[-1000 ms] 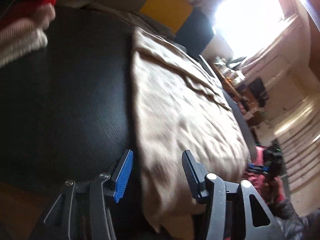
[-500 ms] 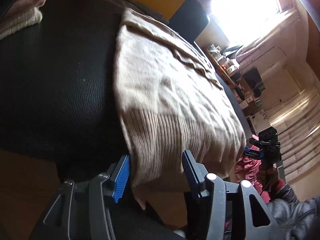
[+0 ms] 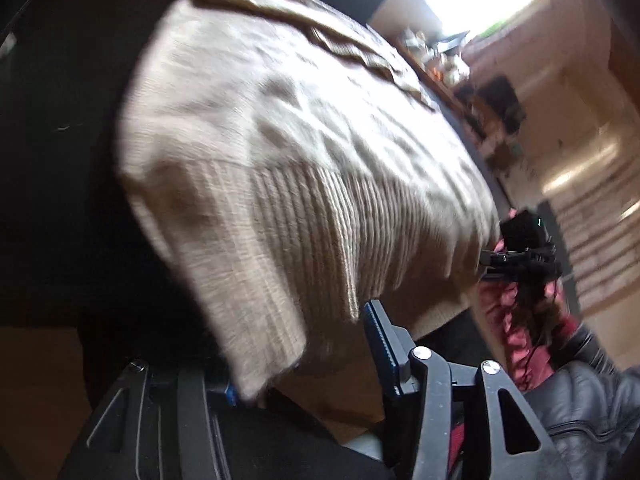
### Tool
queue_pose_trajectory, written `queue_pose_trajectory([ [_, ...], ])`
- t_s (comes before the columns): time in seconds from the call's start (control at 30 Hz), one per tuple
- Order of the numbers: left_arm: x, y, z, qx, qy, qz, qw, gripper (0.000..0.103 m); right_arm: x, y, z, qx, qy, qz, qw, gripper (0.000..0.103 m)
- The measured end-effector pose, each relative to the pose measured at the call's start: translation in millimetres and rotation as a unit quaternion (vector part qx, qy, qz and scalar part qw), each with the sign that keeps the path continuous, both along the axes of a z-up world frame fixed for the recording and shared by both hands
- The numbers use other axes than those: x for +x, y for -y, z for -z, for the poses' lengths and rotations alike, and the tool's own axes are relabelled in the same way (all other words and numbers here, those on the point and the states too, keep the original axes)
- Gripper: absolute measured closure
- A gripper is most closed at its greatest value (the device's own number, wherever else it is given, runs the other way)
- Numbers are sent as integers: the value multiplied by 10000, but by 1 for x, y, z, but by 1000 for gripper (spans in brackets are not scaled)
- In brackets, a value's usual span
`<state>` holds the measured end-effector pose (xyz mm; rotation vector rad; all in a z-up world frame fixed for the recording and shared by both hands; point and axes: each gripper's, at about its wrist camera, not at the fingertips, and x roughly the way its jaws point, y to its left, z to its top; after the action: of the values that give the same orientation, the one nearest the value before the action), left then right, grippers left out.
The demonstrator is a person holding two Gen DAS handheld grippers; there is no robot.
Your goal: Fold clothes
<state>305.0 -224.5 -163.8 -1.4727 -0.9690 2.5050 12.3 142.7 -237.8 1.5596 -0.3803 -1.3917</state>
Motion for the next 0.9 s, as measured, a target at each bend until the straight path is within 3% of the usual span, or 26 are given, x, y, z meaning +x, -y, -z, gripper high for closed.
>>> queue_pose_trajectory([
  [0.07,-3,3,7,115,154,-5,9998,57,2,6,3,228,-134,-109,9996,42],
  [0.1,-3,5,11,154,225,-39,9996,62,4,9,3,343,-243,-154,9990,48],
  [0.13,-3,8,14,162,291,-97,9994,69,5,11,2,420,-338,-170,9984,55],
  [0.17,-3,10,17,112,361,-155,9992,88,7,12,0,473,-405,-190,9979,73],
  [0.2,-3,11,17,9,404,-183,9990,93,10,14,-2,549,-492,-262,9969,86],
  [0.27,2,9,11,71,230,-57,9997,96,20,20,-10,629,-721,-419,9945,90],
  [0.37,12,7,-17,294,-299,196,9989,96,29,24,-28,384,-874,-455,9944,91],
  [0.5,21,25,-48,718,-952,73,9928,96,33,25,-62,-496,-889,-356,9942,91],
  [0.63,11,44,-65,1001,-1386,-60,9853,96,17,29,-66,-953,-694,-46,9930,91],
  [0.73,-7,50,-61,891,-1236,-82,9883,96,2,40,-51,-719,-628,181,9953,91],
  [0.77,-12,50,-55,891,-1125,-86,9896,96,-4,41,-42,-491,-551,301,9968,98],
  [0.83,-10,59,-47,896,-965,-102,9912,96,-17,34,-25,-773,-134,631,9949,99],
  [0.9,-9,62,-38,997,-857,-137,9912,96,-19,27,-20,-979,-27,795,9920,97],
])
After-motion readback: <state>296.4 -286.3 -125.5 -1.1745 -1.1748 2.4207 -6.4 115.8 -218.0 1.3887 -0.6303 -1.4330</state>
